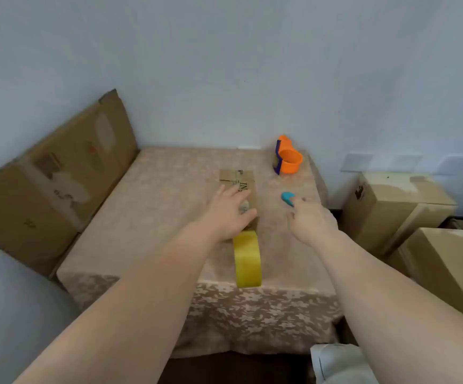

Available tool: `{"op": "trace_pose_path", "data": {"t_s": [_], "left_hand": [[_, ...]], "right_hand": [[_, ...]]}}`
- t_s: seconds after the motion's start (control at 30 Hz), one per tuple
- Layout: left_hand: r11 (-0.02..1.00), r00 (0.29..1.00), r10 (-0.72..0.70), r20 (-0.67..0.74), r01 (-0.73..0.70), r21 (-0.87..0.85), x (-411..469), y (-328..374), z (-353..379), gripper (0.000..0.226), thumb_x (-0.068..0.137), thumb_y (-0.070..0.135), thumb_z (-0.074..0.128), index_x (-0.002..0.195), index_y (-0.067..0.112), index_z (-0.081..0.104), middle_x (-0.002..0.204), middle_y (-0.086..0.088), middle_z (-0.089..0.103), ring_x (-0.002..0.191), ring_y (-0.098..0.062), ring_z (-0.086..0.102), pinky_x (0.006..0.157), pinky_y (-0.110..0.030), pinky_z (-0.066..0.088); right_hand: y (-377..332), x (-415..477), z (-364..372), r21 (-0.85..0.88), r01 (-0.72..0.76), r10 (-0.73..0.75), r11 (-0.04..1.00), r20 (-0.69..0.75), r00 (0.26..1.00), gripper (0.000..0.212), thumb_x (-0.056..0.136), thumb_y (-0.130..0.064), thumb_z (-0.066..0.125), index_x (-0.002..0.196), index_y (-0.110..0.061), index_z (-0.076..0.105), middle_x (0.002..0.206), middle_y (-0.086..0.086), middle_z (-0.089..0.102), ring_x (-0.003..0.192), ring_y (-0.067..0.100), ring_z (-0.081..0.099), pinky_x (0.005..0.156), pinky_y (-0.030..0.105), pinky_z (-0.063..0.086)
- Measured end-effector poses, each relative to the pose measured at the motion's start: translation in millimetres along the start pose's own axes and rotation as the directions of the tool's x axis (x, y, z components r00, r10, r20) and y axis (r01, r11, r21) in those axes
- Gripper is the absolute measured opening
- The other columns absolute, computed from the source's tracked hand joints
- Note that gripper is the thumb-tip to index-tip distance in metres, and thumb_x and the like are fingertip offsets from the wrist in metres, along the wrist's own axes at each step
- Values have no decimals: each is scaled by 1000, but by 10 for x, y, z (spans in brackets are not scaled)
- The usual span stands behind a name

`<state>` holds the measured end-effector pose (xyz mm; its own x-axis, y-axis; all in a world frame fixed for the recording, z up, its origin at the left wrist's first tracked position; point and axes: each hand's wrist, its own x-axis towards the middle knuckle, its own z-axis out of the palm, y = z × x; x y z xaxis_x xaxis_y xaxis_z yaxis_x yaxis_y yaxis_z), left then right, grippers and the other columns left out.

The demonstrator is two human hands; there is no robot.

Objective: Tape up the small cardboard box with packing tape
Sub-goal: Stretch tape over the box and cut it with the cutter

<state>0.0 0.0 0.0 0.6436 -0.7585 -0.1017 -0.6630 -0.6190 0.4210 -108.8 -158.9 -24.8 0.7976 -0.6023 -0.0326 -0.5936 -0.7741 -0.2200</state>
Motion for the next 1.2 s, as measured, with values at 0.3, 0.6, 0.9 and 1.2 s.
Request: {"op": "trace_pose_path", "data": {"t_s": [0.3,0.6,0.9,1.2], "left_hand": [[996,988,-73,134,64,68,470,-17,201,62,91,58,36,148,41,16,162,5,-3,148,-26,-8,116,-57,3],[990,980,-96,175,75,122,559,-49,255,66,87,63,35,145,51,6,160,11,-15,146,-21,-18,116,-57,-3],[990,990,-94,108,105,-98,465,-61,153,67,88,55,46,147,42,17,161,7,-6,147,-24,-14,118,-51,1],[892,967,-243,79,255,-373,57,18,35,70,89,38,57,149,29,24,161,-7,-2,148,-25,4,118,-37,14]], "right_hand": [[63,568,377,-7,-42,43,999,184,982,62,90,-11,38,149,-25,23,159,14,13,141,35,25,112,45,29],[35,833,568,-99,-16,29,995,134,991,46,88,-6,43,132,-19,47,139,18,38,123,36,41,94,41,43],[38,568,417,467,-66,89,882,-27,996,25,91,-4,44,109,-13,59,103,8,55,96,26,55,71,27,40],[-57,203,175,868,-337,169,364,295,941,46,94,-4,51,139,-12,44,128,15,49,97,27,66,85,30,54]]}}
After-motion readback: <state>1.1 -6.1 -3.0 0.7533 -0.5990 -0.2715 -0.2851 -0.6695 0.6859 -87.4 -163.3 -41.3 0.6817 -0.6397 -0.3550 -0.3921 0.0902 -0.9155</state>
